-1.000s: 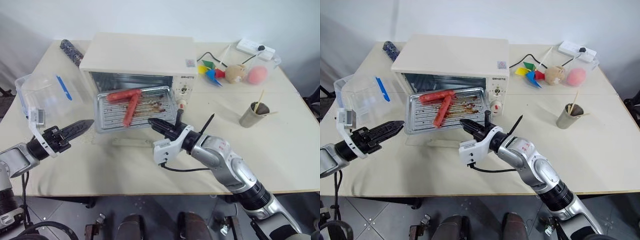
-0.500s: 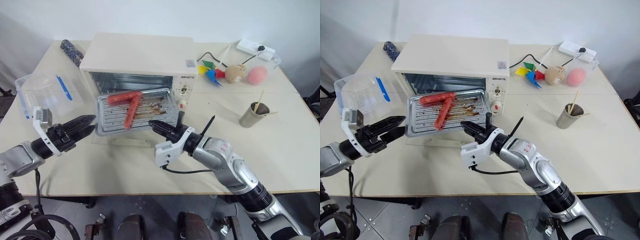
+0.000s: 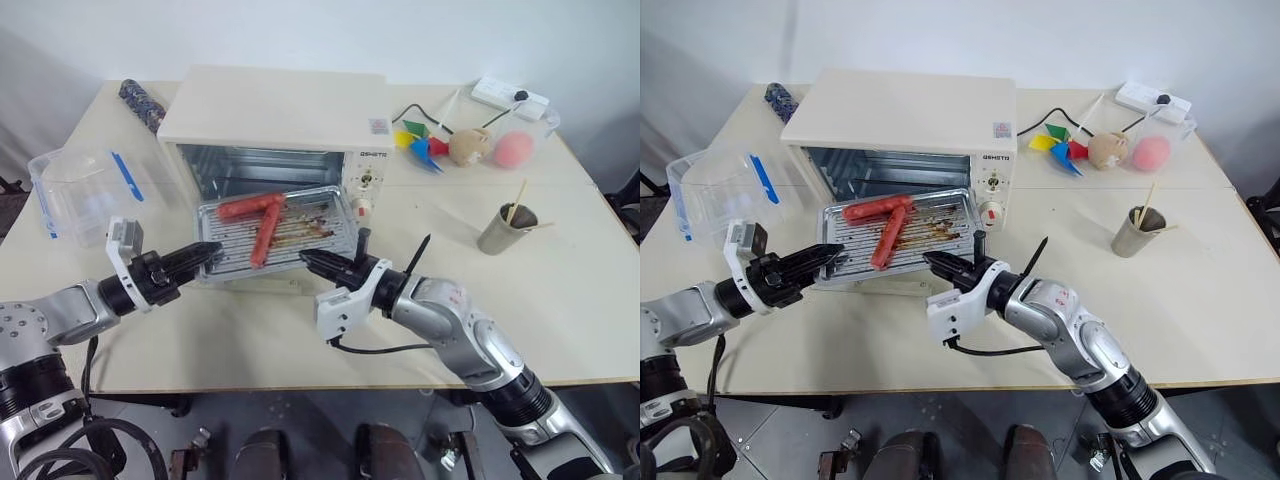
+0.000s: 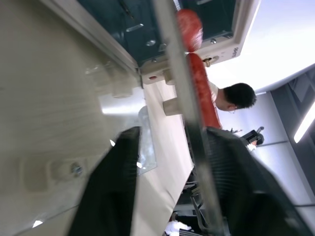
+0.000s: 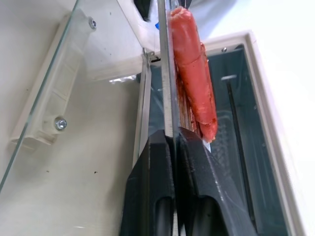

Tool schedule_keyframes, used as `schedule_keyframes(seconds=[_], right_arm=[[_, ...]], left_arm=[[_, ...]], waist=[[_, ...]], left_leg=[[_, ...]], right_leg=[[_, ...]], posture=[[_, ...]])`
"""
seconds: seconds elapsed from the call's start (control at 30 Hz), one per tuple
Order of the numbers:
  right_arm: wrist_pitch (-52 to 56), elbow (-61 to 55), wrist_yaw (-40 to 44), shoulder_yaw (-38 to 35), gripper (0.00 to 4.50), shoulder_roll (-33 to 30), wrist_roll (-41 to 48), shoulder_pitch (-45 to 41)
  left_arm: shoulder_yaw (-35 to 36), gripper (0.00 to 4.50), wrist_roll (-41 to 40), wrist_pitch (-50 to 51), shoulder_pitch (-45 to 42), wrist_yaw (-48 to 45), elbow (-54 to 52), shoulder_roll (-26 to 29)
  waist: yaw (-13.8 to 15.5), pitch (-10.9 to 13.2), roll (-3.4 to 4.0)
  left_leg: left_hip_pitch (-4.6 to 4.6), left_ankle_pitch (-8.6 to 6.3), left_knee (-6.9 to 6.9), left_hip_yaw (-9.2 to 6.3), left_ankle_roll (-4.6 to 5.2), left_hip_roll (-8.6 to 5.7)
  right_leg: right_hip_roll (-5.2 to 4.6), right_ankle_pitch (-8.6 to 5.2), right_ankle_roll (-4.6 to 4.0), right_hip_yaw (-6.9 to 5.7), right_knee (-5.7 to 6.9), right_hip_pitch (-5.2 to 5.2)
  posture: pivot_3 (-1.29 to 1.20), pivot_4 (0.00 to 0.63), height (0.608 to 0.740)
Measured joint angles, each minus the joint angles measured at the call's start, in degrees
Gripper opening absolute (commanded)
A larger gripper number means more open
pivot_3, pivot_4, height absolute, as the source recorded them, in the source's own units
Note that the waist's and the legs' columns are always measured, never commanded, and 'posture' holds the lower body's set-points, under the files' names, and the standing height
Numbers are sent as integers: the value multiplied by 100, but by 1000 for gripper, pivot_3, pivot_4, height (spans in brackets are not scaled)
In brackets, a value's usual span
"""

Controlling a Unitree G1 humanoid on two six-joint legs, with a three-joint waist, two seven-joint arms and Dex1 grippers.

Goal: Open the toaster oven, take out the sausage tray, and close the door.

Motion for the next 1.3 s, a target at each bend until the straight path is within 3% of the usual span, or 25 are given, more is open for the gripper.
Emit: schedule_keyframes(seconds=[0.17, 0.67, 0.97, 1.13, 1.17, 1.3], right_arm=[[-298, 105, 44, 0, 0, -83, 100, -3], [-742, 358, 231, -39, 0, -232, 620, -87], [-883, 441, 599, -42, 2542, -332, 930, -284], [-965, 407, 771, -42, 4254, -354, 1239, -286], [-956, 375, 817, -42, 4454, -355, 1333, -289], [-681, 233, 1231, -70, 4454, -387, 1967, -313]], left_arm=[[2, 33, -99, 79, -34, 67, 43, -6], [-326, 11, -380, 261, 22, 91, 179, 311], [-534, 0, -496, 280, 33, 234, 228, 301], [-619, 0, -527, 322, 61, 356, 232, 270], [-622, 0, -530, 323, 64, 385, 236, 259], [-664, 0, -650, 323, 86, 458, 302, 239]], waist=[[-4, 0, 0], [-4, 0, 0], [-4, 0, 0], [-4, 0, 0], [-4, 0, 0], [-1, 0, 0]], left_leg=[[1, 0, -2, 1, 0, 0], [3, 0, 0, 2, 0, 1], [4, 0, 0, 2, 0, 1], [4, 0, 0, 2, 0, 1], [4, 0, 0, 2, 0, 1], [4, 0, 0, 2, 0, 1]], right_leg=[[0, 0, 0, 1, 0, -1], [1, 0, 0, 7, 0, -1], [1, 0, 0, 9, 0, -1], [1, 0, 0, 10, 0, -1], [1, 0, 0, 10, 0, -1], [1, 0, 0, 10, 0, 0]], posture=[[0, 150, 740], [0, 150, 740], [0, 150, 740], [0, 150, 740], [0, 150, 740], [0, 150, 740]])
